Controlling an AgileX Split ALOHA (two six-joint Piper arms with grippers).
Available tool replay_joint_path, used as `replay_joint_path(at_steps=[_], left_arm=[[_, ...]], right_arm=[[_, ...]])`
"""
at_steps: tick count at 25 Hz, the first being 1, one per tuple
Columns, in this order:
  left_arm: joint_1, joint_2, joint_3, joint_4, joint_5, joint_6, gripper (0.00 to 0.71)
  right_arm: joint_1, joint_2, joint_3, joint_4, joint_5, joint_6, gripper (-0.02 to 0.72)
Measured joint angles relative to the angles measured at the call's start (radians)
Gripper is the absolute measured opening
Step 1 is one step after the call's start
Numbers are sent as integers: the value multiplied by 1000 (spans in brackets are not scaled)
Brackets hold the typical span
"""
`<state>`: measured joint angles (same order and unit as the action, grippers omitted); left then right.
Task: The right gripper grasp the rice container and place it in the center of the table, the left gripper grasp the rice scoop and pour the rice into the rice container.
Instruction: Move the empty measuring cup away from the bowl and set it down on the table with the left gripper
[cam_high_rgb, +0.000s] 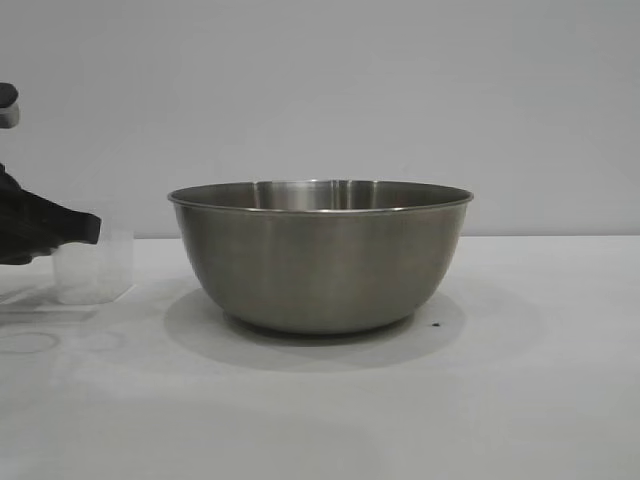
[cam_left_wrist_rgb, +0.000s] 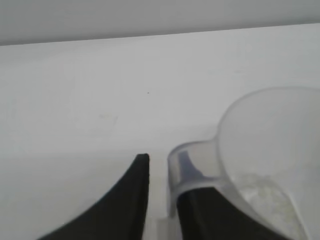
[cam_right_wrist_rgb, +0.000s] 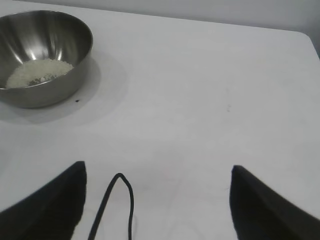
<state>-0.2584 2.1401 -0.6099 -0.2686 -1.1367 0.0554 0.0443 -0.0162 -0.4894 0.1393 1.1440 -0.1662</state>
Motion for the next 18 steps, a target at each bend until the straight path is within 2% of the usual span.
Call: replay_joint_path(at_steps=[2, 6, 7, 12, 18], left_arm=[[0, 0, 19, 0, 0, -2, 339], [0, -34, 75, 0, 0, -5, 339], [0, -50, 92, 0, 0, -5, 381], [0, -142, 173, 7, 0, -8, 365], [2, -285, 254, 80, 3, -22, 365]], right_arm=[[0, 0, 0, 0, 0, 0, 508], [0, 0, 0, 0, 0, 0, 508], [0, 0, 0, 0, 0, 0, 508], [0, 0, 0, 0, 0, 0, 508], [0, 0, 0, 0, 0, 0, 508]])
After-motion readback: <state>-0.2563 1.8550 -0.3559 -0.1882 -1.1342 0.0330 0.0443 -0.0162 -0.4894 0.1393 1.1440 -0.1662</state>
